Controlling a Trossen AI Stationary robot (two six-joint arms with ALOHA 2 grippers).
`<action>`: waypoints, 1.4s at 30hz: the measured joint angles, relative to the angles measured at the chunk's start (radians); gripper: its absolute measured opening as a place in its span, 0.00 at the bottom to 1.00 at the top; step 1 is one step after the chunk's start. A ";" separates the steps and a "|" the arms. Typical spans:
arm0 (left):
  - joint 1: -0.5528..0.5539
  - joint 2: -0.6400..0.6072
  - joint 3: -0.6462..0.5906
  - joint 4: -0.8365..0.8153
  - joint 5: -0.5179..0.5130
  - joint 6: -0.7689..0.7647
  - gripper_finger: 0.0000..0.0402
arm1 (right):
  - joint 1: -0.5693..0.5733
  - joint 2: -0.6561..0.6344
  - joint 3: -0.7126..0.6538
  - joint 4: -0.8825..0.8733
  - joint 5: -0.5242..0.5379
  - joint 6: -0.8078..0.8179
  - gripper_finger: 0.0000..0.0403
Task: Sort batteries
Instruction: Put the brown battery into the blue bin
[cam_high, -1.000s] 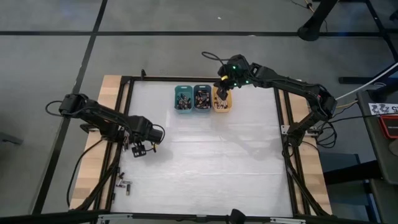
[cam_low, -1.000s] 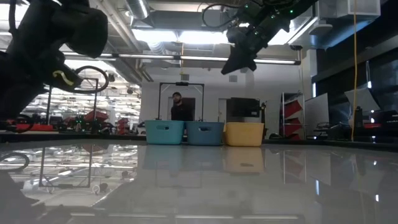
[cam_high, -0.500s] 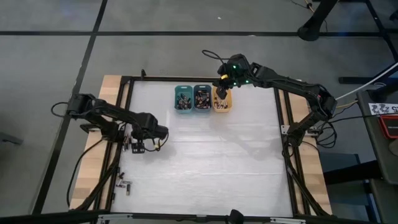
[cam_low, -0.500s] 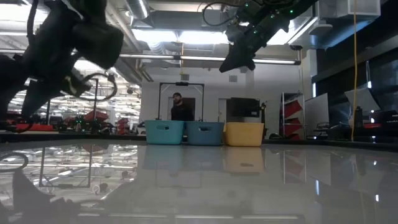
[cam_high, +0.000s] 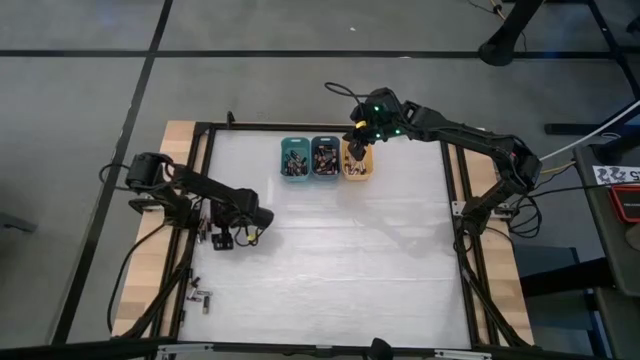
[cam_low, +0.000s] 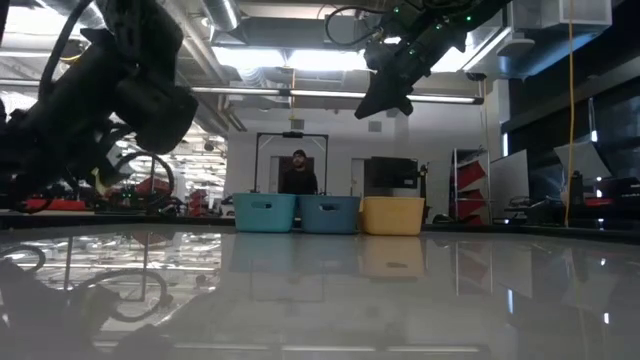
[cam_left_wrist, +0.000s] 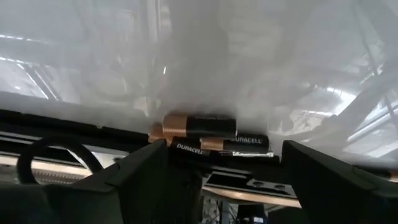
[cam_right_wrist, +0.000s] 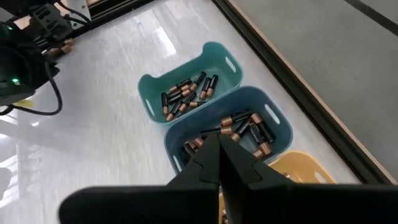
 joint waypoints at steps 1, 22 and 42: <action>0.001 -0.001 -0.006 0.003 0.000 0.000 0.76 | 0.000 0.000 0.000 0.000 0.000 0.001 0.00; 0.095 -0.001 -0.084 0.093 0.003 0.080 0.76 | 0.000 0.000 0.000 0.005 0.000 0.003 0.00; 0.134 -0.001 -0.105 0.103 0.027 0.110 0.76 | 0.000 0.000 0.000 0.005 0.000 -0.002 0.00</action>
